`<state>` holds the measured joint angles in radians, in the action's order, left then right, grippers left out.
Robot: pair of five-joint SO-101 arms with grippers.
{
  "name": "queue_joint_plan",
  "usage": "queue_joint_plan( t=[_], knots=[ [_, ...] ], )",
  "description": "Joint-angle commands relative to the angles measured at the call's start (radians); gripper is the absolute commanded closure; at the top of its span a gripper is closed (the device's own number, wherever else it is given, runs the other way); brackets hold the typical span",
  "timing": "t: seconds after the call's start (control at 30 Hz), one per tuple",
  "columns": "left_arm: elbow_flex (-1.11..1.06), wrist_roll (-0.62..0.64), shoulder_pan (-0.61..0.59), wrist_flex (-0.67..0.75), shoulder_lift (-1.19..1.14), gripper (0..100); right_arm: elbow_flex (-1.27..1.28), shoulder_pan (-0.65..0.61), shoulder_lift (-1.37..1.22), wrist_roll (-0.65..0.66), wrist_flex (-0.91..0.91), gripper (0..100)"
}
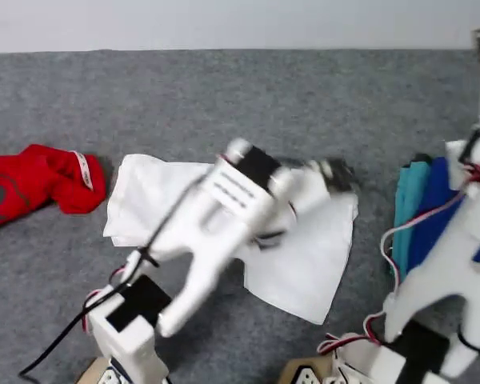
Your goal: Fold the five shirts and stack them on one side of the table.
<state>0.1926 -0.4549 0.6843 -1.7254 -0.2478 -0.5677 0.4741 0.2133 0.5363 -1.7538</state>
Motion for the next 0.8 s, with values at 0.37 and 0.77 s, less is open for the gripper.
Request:
queue_joint_plan(
  t=[0.37,0.77],
  knots=[
    [-0.352,0.008,0.144,0.376,0.029,77,0.305,0.156,0.294,-0.017,-0.031,95.2],
    [-0.136,0.009,0.143,0.285,-0.292,79,0.368,0.157,0.401,0.031,-0.028,95.2]
  ],
)
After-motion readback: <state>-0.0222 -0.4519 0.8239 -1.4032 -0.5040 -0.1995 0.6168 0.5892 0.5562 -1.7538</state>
